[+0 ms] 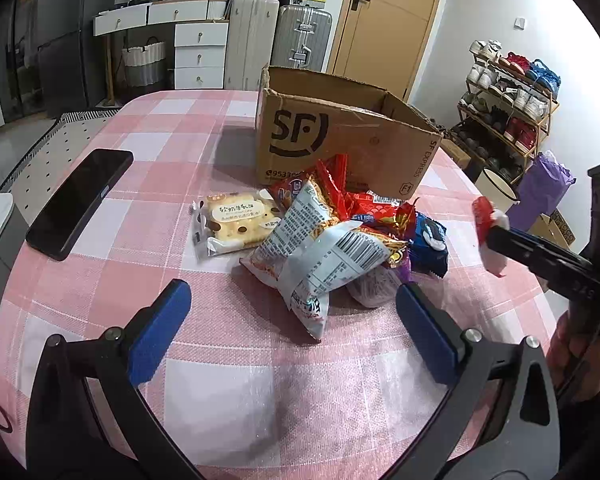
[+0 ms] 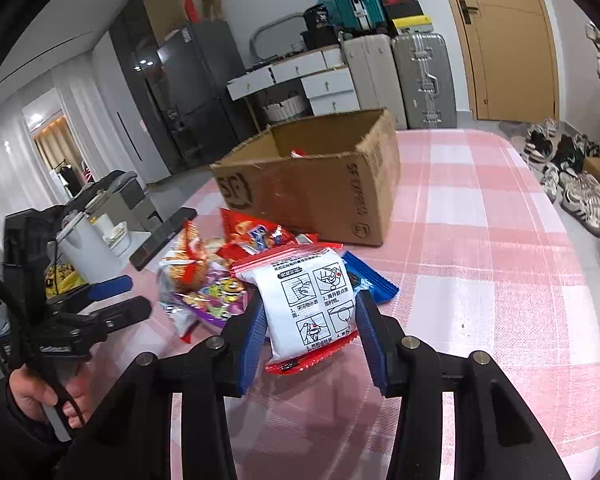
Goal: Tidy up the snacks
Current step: 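Grasp the white-and-red wafer pack with the right gripper, then grasp the white chip bag with the left gripper while the right holds the wafer pack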
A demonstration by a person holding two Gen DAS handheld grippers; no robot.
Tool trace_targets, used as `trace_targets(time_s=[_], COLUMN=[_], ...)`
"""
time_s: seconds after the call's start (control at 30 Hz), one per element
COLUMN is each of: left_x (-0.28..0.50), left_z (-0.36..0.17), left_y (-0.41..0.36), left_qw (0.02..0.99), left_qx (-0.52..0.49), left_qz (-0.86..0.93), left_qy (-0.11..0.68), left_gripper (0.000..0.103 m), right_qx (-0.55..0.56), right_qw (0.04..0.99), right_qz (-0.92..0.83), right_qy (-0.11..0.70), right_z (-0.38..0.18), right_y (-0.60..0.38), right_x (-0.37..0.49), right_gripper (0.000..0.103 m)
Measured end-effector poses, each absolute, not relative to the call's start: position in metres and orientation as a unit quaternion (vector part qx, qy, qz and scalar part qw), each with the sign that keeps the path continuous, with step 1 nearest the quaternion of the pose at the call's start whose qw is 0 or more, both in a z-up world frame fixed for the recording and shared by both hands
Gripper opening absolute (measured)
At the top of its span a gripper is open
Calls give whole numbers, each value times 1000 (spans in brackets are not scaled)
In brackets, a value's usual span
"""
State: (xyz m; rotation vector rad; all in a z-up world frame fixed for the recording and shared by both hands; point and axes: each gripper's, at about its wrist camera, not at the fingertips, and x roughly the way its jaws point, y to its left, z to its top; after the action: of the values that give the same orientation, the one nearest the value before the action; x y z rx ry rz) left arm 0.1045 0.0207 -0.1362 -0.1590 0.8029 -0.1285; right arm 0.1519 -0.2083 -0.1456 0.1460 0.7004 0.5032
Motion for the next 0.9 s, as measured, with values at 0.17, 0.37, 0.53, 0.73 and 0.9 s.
trace_targets(time_s=[0.17,0.37,0.53,0.73,0.9], left_x=[106,118,121,133,144], left_z=[-134,-134,-130,-140,-145], left_y=[25,30,26,22,21], left_qw=[913,902,905,897,892], left_qx=[-77,-96,-98,-107,-122], left_qz=[-63,-64,-54,-54,-55], left_qy=[396,415,410,425,431], left_gripper=[102,102,102,102,102], right_qx=[76,84,91,100,107], right_qw=[904,904,901,901,898], right_qz=[249,252,256,253,256], right_qy=[340,335,338,340,341], right_z=[-142,-140,-144,-148,-153], right_y=[-208,-210,-211,-216,-217], right_x=[143,134,132,132,133], right_gripper=[45,45,45,45,45])
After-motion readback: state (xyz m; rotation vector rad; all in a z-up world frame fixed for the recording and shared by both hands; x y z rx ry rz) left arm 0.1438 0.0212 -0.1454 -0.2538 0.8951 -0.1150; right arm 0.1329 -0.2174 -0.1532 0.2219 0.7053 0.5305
